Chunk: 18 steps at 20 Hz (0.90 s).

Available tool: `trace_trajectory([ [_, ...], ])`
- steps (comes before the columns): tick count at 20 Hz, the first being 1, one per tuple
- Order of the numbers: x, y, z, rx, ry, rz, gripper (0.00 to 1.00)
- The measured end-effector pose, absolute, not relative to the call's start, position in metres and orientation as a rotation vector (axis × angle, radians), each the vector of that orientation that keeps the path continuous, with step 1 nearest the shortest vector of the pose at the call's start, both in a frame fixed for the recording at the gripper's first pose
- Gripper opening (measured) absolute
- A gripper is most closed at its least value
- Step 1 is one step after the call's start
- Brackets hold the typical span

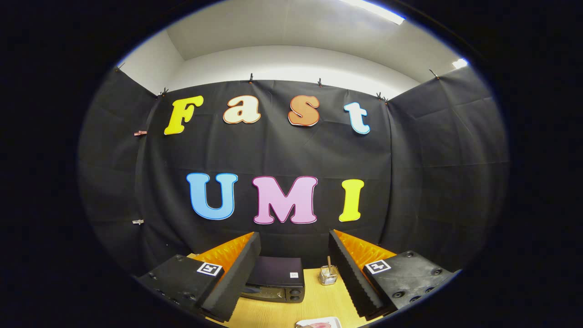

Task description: Open the toaster oven, put the food inside, and close the toaster oven door.

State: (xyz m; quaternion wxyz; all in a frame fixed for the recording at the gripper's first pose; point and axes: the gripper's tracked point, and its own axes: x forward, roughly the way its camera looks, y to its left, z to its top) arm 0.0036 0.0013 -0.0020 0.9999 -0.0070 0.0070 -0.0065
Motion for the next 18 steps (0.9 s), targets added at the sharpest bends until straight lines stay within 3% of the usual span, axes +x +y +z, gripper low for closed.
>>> trace_trajectory([
  [11, 0.013, 0.002, -0.003, -0.010, 0.010, -0.028, 0.97],
  [18, 0.047, 0.048, -0.032, 0.048, 0.048, 0.043, 0.97],
])
